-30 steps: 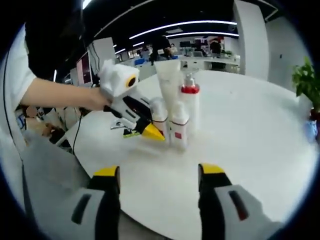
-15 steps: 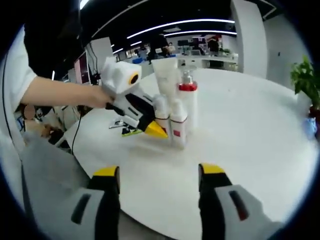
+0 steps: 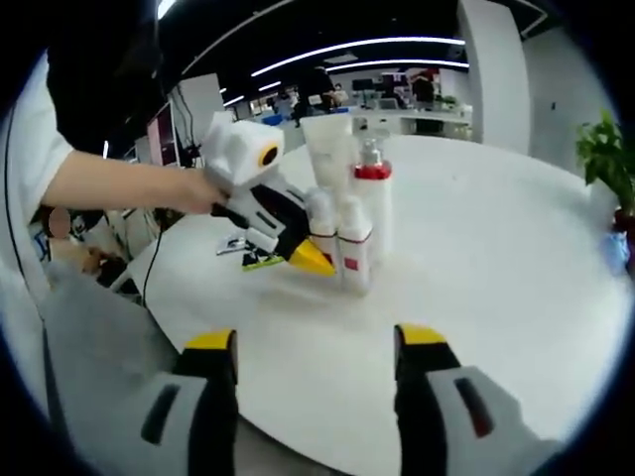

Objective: Arrange the skincare products in the storage area until every visible bottle or jar stands upright without overlapping.

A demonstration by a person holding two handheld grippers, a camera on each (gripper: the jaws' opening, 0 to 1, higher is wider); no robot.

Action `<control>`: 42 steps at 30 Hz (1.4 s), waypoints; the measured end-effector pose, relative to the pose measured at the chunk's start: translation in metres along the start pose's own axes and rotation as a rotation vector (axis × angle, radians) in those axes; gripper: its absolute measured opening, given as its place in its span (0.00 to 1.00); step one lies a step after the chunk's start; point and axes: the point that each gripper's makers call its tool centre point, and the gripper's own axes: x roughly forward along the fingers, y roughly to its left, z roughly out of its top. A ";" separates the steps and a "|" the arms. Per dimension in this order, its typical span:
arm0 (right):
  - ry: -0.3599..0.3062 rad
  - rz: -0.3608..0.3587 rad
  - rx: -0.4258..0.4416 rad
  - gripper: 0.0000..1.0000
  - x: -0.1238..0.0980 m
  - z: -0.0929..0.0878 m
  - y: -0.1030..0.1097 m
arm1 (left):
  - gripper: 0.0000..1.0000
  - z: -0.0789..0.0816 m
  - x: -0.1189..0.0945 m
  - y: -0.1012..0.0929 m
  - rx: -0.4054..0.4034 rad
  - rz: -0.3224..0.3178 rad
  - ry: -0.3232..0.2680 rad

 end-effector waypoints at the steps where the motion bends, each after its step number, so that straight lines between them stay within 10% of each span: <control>1: -0.001 0.000 0.003 0.64 0.000 0.000 0.000 | 0.19 -0.001 0.000 0.000 0.000 0.001 0.003; 18: -0.026 0.013 0.009 0.68 -0.003 0.007 0.008 | 0.32 -0.008 -0.022 -0.002 -0.020 0.040 0.047; 42: -0.102 0.023 -0.071 0.76 -0.013 0.027 0.016 | 0.64 -0.042 -0.093 -0.024 -0.293 0.241 0.066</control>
